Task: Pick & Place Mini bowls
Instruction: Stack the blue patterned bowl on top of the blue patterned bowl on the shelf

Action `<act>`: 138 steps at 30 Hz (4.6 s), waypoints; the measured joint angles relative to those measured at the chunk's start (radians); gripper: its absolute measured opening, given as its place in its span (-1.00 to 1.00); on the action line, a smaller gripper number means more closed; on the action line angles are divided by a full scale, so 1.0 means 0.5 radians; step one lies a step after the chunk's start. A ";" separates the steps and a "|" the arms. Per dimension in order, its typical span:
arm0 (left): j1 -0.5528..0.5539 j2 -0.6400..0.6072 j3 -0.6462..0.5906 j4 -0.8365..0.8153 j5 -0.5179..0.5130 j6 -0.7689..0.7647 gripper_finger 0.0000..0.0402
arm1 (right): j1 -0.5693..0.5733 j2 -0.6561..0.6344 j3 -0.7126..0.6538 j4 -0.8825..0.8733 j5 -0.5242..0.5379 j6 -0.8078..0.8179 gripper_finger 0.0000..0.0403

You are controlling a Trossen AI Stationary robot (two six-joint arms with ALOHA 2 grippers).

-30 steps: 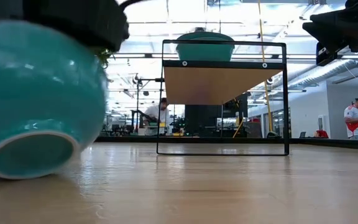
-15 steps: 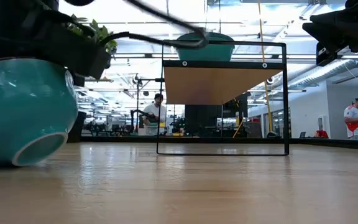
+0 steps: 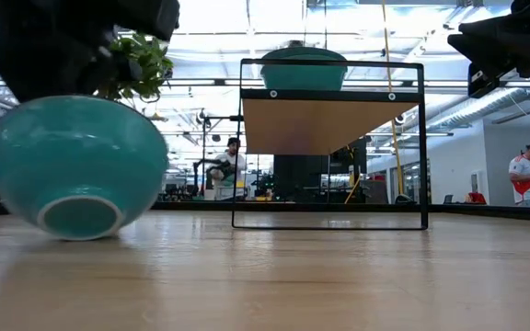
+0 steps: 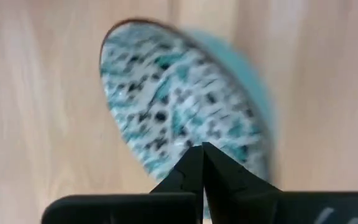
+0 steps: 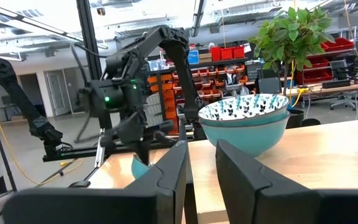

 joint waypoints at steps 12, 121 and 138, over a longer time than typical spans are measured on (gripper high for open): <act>-0.003 -0.014 0.002 0.476 0.053 0.234 -0.96 | 0.000 0.000 0.000 0.000 -0.001 0.000 -0.63; 0.194 -0.378 -0.650 0.511 0.054 -0.642 0.13 | -0.001 0.003 0.000 -0.043 0.002 0.053 -0.63; 0.286 -0.378 -0.650 0.671 0.055 -0.141 -0.06 | -0.001 0.003 0.000 -0.045 0.002 0.047 -0.63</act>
